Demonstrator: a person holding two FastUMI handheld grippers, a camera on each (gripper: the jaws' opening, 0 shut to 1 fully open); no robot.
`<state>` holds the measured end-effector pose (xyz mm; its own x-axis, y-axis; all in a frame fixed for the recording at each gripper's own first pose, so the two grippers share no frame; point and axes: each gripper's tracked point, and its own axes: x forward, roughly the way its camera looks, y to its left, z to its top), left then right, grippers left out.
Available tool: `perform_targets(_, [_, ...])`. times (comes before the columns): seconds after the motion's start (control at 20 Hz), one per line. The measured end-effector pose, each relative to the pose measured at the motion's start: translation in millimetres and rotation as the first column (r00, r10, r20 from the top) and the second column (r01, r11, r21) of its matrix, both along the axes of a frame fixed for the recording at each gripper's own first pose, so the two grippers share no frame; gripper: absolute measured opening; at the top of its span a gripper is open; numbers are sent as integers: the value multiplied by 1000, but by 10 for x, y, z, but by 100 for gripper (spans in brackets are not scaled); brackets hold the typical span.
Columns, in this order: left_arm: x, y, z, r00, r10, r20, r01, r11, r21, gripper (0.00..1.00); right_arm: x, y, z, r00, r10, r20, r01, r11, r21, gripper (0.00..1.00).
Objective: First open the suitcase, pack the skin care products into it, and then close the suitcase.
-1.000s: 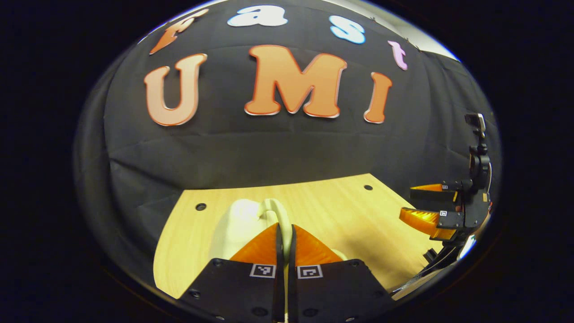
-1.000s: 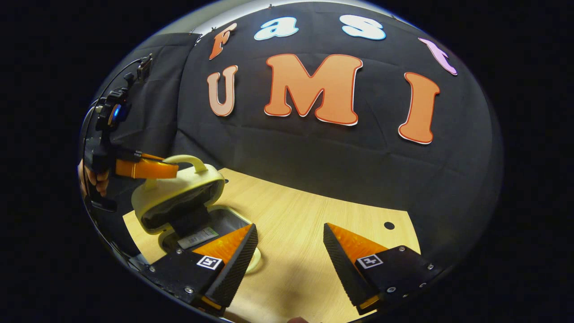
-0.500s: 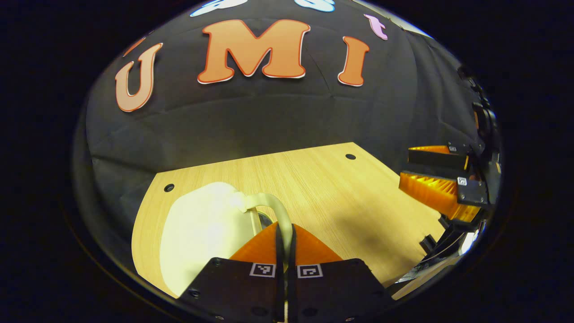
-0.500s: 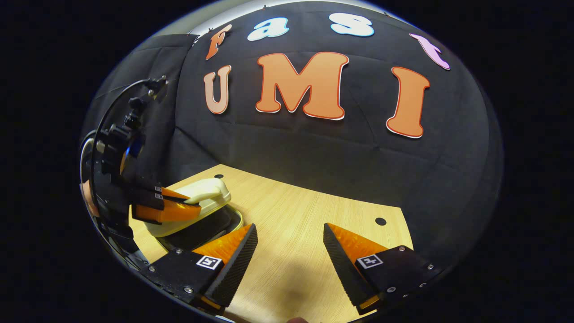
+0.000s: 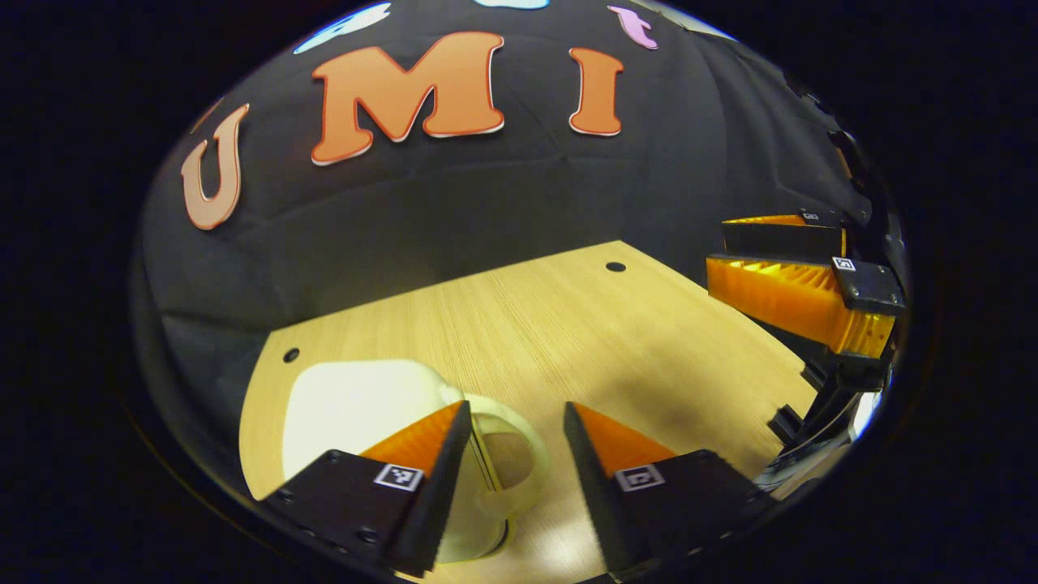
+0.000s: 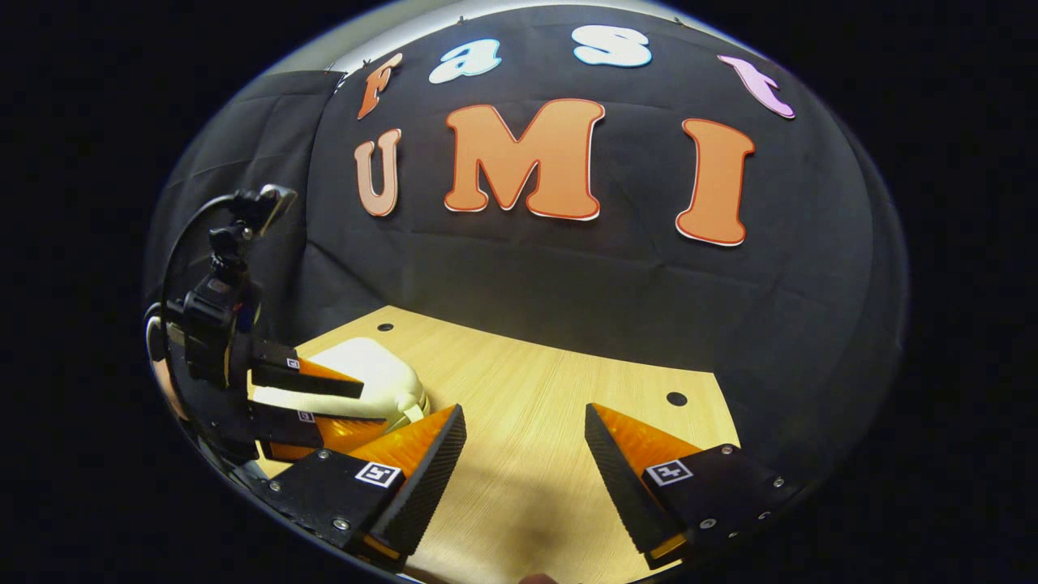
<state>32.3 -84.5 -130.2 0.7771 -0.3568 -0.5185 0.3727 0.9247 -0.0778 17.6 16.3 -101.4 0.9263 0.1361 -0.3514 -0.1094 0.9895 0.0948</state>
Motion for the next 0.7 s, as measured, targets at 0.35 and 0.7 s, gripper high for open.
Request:
perform_targets(0.35, [233, 119, 895, 961, 189, 200, -155, 972, -176, 97, 77, -219, 434, 984, -77, 161, 81, 996, -20, 94])
perform_targets(0.7, [251, 331, 1415, 890, 322, 323, -238, 932, -273, 96, 100, -265, 646, 969, -105, 223, 106, 994, 5, 93])
